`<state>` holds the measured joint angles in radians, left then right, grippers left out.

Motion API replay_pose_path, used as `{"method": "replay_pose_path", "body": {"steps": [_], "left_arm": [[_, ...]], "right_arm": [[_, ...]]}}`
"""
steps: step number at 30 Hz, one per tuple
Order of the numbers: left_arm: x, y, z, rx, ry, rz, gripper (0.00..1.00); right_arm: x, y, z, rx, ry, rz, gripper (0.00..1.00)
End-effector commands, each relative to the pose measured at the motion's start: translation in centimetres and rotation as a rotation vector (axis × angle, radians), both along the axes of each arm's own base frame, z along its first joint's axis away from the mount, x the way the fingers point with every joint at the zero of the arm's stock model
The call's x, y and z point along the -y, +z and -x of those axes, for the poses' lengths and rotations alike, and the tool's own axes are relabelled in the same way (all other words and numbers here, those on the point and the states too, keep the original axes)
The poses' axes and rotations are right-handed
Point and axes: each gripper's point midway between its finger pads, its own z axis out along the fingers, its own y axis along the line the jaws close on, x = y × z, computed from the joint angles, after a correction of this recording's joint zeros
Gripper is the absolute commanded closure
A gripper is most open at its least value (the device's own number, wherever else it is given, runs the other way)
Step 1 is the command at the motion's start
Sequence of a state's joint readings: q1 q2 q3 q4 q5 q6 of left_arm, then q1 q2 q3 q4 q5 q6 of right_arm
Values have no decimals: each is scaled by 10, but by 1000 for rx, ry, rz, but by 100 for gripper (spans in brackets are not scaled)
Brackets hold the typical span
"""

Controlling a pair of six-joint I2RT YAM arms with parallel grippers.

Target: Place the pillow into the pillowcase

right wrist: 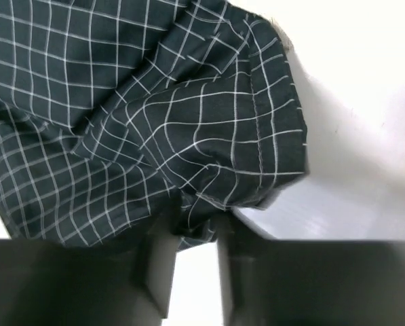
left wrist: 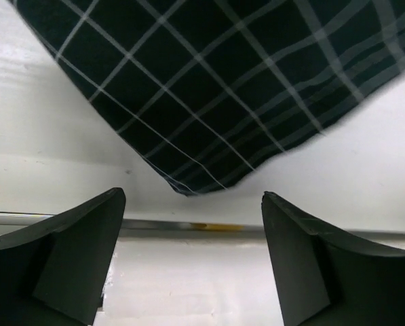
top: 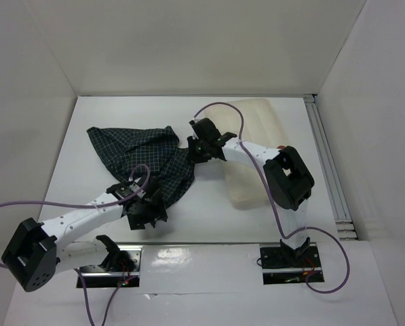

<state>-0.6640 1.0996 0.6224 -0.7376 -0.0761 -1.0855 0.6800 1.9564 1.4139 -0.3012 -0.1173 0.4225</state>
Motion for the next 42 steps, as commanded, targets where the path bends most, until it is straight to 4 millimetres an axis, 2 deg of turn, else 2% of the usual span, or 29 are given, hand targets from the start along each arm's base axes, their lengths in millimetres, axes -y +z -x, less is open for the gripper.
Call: {"method": "replay_pose_path", "body": {"steps": [1,3,5,6,7,8,9,13,14,16,17,18,19,20,21,23,24,26,27,28,30,31,35,36,38,39,40,41,42], "left_arm": [[-1,-14,-5,6,54,-20,9],[-2,-21,-8,-1,58,-47,15],[-6,-20,-21,32,81,-81,34],[-9,-26,-24,22,94,-105,50],[-6,-21,-32,30,105,-98,65],[-10,-21,-40,28,103,-111,89],[-14,-20,-41,9,110,-128,100],[-31,7,-75,51,151,-207,100],[-40,28,-93,92,185,-224,100],[-51,58,-114,157,179,-227,100],[-63,96,-139,242,230,-198,100],[-69,116,-150,281,202,-199,100],[-76,140,-158,332,206,-194,100],[-79,186,-174,430,219,-163,100],[-92,206,-173,454,203,-177,100],[-102,249,-172,547,194,-169,100],[-108,279,-174,624,201,-158,100],[-117,300,-161,667,186,-166,100],[-121,313,-160,699,193,-149,100],[-122,315,-157,707,188,-143,100],[-121,321,-152,720,173,-126,100],[-119,327,-149,739,170,-115,100],[-122,346,-140,790,191,-104,100],[-125,355,-136,817,202,-111,100],[-127,377,-129,875,225,-102,100],[-133,384,-125,892,248,-117,100],[-135,412,-118,961,262,-111,100],[-139,409,-118,915,280,-126,100],[-141,419,-116,933,289,-131,100]], "right_arm": [[-13,24,-16,61,-7,-50,81],[-12,31,-18,73,-13,-50,94],[-11,37,-19,85,-13,-44,100],[-10,42,-18,88,-13,-46,100],[-10,42,-18,88,-13,-46,100],[-9,52,-17,104,-13,-59,100],[-7,51,-17,106,-13,-44,100],[-9,77,-21,161,-6,-78,100],[-12,88,-25,189,2,-89,100],[-7,107,-48,222,-21,-131,100],[-12,121,-52,228,17,-176,100],[-10,155,-70,289,16,-226,100],[-10,173,-76,314,24,-258,100],[-10,190,-81,348,29,-290,100],[-1,224,-84,411,25,-333,100],[8,259,-81,487,35,-404,100],[14,270,-77,510,37,-431,100],[34,283,-64,549,20,-461,100],[41,282,-61,548,11,-457,100],[55,280,-57,534,-21,-461,100],[61,275,-48,507,-4,-475,100],[70,284,-45,520,-11,-480,100],[78,309,-21,563,32,-482,100],[79,310,-14,559,47,-478,100],[82,336,1,615,90,-489,100],[83,340,8,614,109,-488,100],[84,346,13,616,118,-493,100],[81,352,24,619,150,-500,100],[75,359,29,635,174,-506,100]]}}
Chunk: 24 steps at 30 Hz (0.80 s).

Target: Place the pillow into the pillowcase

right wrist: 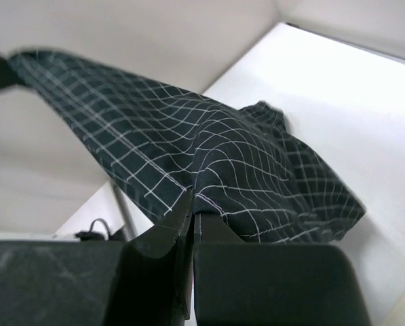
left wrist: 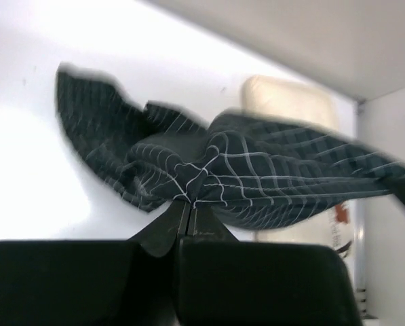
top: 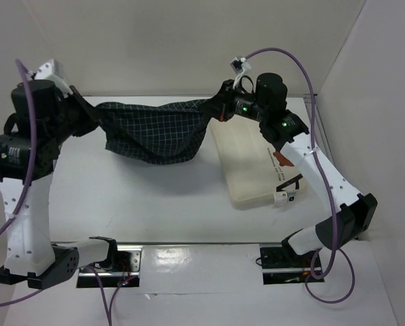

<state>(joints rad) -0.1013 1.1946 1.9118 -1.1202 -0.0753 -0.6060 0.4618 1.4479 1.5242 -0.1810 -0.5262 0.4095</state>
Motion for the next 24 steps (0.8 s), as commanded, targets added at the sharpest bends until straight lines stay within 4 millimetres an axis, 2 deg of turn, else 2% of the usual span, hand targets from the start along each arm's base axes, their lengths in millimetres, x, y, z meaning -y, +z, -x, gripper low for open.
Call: {"method": "replay_pose_path", "body": {"steps": [1,2,4,5,6,7,8,9,10,11,12,13,14,15,17,18,20,21,22,23,24], "left_arm": [[-43,54,21,132,189,-68,100],[-49,70,27,179,221,-73,100],[-56,86,23,234,267,-57,100],[-60,101,26,280,292,-57,100],[-60,108,23,303,293,-52,100],[-59,118,12,339,294,-45,100],[-60,136,13,393,293,-48,100],[-58,145,8,420,282,-49,100],[-54,150,-9,432,261,-41,100],[-51,163,-11,474,246,-30,100],[-48,167,-17,490,234,-24,100],[-45,168,-23,502,219,-19,100],[-39,176,-37,544,193,4,100],[-35,158,-61,493,179,11,100],[-19,138,-92,439,135,23,100],[2,117,-123,384,97,22,100],[24,92,-156,335,57,3,100],[46,78,-169,310,12,-13,100],[65,45,-201,247,-17,-34,100],[76,28,-215,217,-30,-59,100],[96,21,-224,214,-67,-67,100]], "right_arm": [[18,33,20,92,-20,32,100],[15,39,28,110,-4,34,100],[2,31,41,79,27,53,100],[-4,31,46,79,45,52,100],[-13,30,60,82,77,62,100],[-18,26,67,67,99,71,100],[-21,26,75,75,112,81,100],[-29,29,93,80,147,79,100],[-32,25,102,71,159,88,100],[-30,21,106,67,131,100,100],[-30,18,124,73,143,102,100],[-26,15,131,65,131,99,100],[-21,8,136,56,114,114,100],[-9,-2,136,26,33,124,100],[11,-25,132,-36,-68,172,100],[27,-43,127,-81,-164,194,100],[43,-73,126,-152,-247,240,100],[57,-96,122,-203,-326,261,100],[66,-108,119,-231,-371,273,100],[72,-119,119,-255,-407,286,100],[80,-129,116,-278,-451,288,100]]}}
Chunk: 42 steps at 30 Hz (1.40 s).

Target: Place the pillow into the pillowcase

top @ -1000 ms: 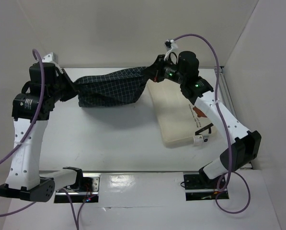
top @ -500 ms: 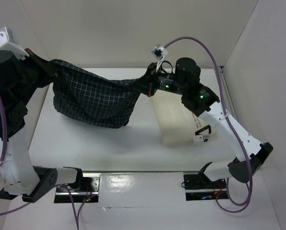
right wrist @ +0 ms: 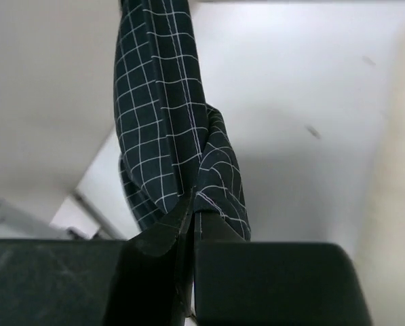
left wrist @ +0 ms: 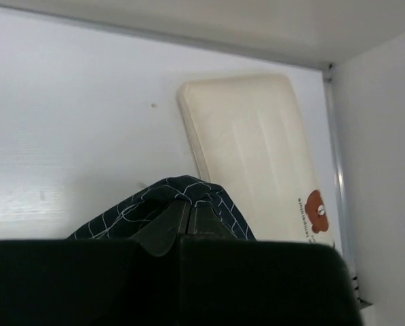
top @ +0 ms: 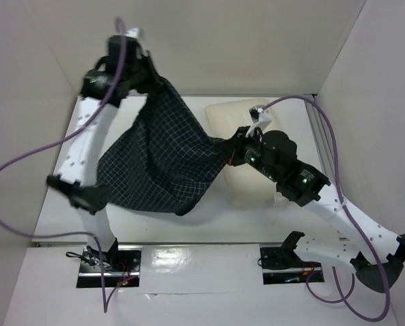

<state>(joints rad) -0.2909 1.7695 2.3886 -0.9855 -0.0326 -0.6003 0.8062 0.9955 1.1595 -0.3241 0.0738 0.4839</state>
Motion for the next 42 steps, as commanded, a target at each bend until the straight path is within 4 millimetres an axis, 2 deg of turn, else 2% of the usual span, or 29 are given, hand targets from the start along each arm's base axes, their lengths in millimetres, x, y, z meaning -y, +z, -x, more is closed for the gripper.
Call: {"method": "replay_pose_path", "body": {"steps": [1,2,4,5,6,7,8,9,10,11,13,14,16,17,18,19,20,23,24,26,27,29,30,31,34,37,40,41,42], "left_arm": [[1,-3,-86,157,137,-69,100],[16,-45,-109,85,115,-93,100],[35,-75,-122,39,52,-98,100],[40,-89,-126,14,32,-98,95],[51,-103,-128,-15,-18,-83,84],[53,-115,-124,-49,-41,-97,70],[57,-117,-120,-50,-60,-115,46],[55,-117,-116,-57,-66,-129,1],[52,-101,-104,-35,-65,-144,1],[47,-102,-97,-44,-65,-174,0],[30,-95,-81,-62,-15,-210,0],[18,-96,-59,-99,-2,-233,0],[1,-108,-34,-167,53,-256,0],[-11,-148,-15,-281,86,-298,8],[-18,-142,8,-290,114,-260,12],[-25,-156,24,-337,133,-263,13],[-37,-201,50,-458,169,-300,13],[-50,-230,105,-560,255,-220,9],[-55,-264,133,-651,270,-244,9],[-55,-275,162,-686,310,-165,6],[-54,-301,189,-768,312,-161,6],[-51,-317,207,-800,360,-82,2],[-42,-318,208,-776,333,-15,1],[-42,-337,219,-810,321,-13,1],[-27,-360,218,-810,235,19,1],[-34,-376,215,-850,289,-36,2],[-38,-394,211,-906,328,-85,7],[-40,-399,213,-922,338,-104,13],[-43,-408,213,-948,353,-115,17]], "right_arm": [[62,-110,0,-278,-266,212,100],[66,-117,-4,-290,-297,205,100],[81,-132,-12,-315,-367,201,100],[88,-136,-16,-326,-406,194,100],[92,-140,-20,-338,-426,203,99],[96,-146,-21,-359,-437,216,88],[103,-153,-28,-385,-464,223,71],[108,-158,-29,-400,-466,247,61],[110,-154,-32,-394,-463,243,37],[115,-155,-36,-394,-460,259,26],[121,-154,-40,-393,-464,278,18],[123,-152,-43,-381,-463,295,14],[127,-152,-47,-376,-468,312,11],[128,-152,-48,-376,-464,317,9],[128,-151,-50,-365,-454,337,6],[131,-158,-48,-387,-448,361,6],[131,-161,-49,-395,-448,368,4],[137,-168,-49,-408,-456,429,1],[143,-173,-48,-414,-472,463,1],[148,-176,-51,-413,-480,495,1],[151,-180,-50,-421,-485,520,1],[150,-183,-56,-422,-466,560,1],[148,-182,-60,-417,-460,570,1],[142,-188,-63,-430,-411,601,1],[135,-204,-66,-481,-350,634,1],[122,-212,-75,-478,-307,615,1],[124,-221,-82,-493,-309,600,1],[124,-224,-83,-501,-308,606,4],[121,-227,-84,-506,-297,602,20]]}}
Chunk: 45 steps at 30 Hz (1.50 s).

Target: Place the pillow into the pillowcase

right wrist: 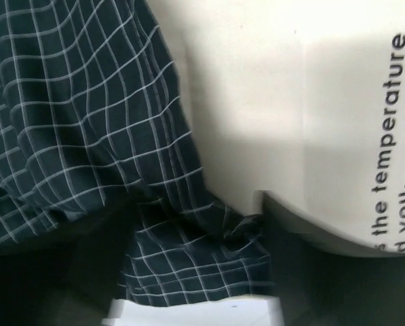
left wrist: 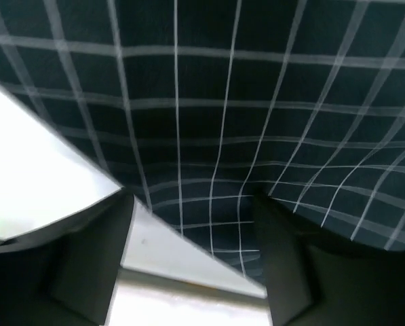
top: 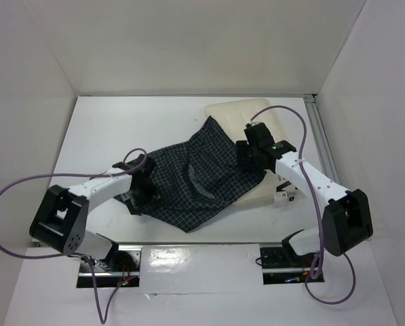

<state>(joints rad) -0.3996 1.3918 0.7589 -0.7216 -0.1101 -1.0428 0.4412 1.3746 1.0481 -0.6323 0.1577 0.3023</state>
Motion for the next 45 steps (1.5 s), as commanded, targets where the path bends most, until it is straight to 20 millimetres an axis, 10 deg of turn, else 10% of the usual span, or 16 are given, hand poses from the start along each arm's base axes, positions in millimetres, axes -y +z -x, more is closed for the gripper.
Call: {"method": "replay_pose_path", "body": {"steps": [1,3,6,10,14,18,21,23,25,26,27,30,35,40,45], "left_arm": [[3,-7,-19,15,33,-14,22],[-1,-8,-25,3,27,-11,55],[-16,6,-47,36,43,-20,100],[-48,59,-89,146,83,-109,100],[-75,180,-158,421,85,-185,100],[-96,261,-177,524,74,-279,100],[-110,285,-179,525,66,-361,100],[-110,279,-181,501,28,-379,100],[-112,254,-188,423,-17,-375,66],[-112,242,-187,373,-28,-380,16],[-113,228,-183,307,-51,-389,2],[-98,205,-184,231,-67,-392,0],[-92,205,-175,269,-65,-400,7],[-78,208,-156,302,-123,-366,16],[-23,156,-139,222,-362,-312,16]], "right_arm": [[-8,8,-15,40,22,-43,33],[-14,12,-18,51,36,-66,79],[-17,26,-23,80,41,-96,100],[-28,55,-33,139,69,-164,100],[-49,87,-36,192,138,-275,100],[-87,99,-8,189,226,-384,100],[-119,77,39,145,273,-387,100],[-134,44,78,69,281,-369,100],[-135,10,105,-12,270,-339,90],[-142,2,120,-37,315,-323,70],[-136,-8,128,-74,302,-276,24],[-113,3,118,-17,218,-132,6],[-82,65,60,194,119,-84,7],[-52,67,-21,184,18,-62,7],[-70,38,-94,106,45,-63,4]]}}
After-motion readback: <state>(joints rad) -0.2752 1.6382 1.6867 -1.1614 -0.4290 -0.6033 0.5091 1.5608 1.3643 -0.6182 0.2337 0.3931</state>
